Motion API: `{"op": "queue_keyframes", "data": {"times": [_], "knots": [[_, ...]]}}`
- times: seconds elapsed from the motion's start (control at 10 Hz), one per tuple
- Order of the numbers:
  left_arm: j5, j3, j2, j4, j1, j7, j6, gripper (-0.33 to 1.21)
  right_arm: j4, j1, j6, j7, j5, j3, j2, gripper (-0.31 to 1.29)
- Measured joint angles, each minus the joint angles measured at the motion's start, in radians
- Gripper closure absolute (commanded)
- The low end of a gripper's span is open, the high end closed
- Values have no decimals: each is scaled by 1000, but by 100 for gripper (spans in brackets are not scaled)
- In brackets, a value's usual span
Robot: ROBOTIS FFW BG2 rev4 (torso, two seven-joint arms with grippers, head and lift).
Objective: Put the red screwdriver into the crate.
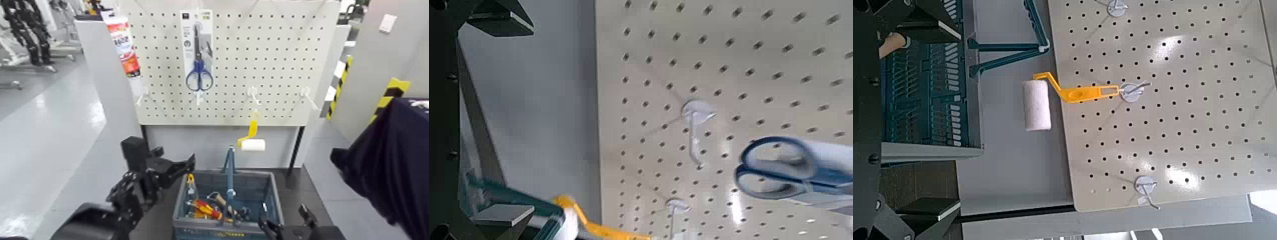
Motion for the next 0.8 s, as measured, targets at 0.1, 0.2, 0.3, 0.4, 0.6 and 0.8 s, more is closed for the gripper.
{"op": "queue_keyframes", "data": {"times": [0.1,0.2,0.3,0.4,0.6,0.8], "knots": [[-23,16,8,-42,53,53,-67,6,-14,16,-4,-4,16,-10,4,14],[-52,33,10,-80,113,94,-125,6,-27,36,-12,-8,33,-20,9,14],[-90,52,4,-105,175,127,-190,6,-39,54,-24,-10,50,-29,13,14],[-132,74,-9,-126,237,150,-240,6,-52,71,-38,-11,67,-35,15,14],[-167,107,-31,-169,338,183,-286,6,-77,104,-54,-12,94,-47,20,14],[-175,134,-48,-195,403,187,-297,6,-100,131,-54,-24,126,-52,21,14]]}}
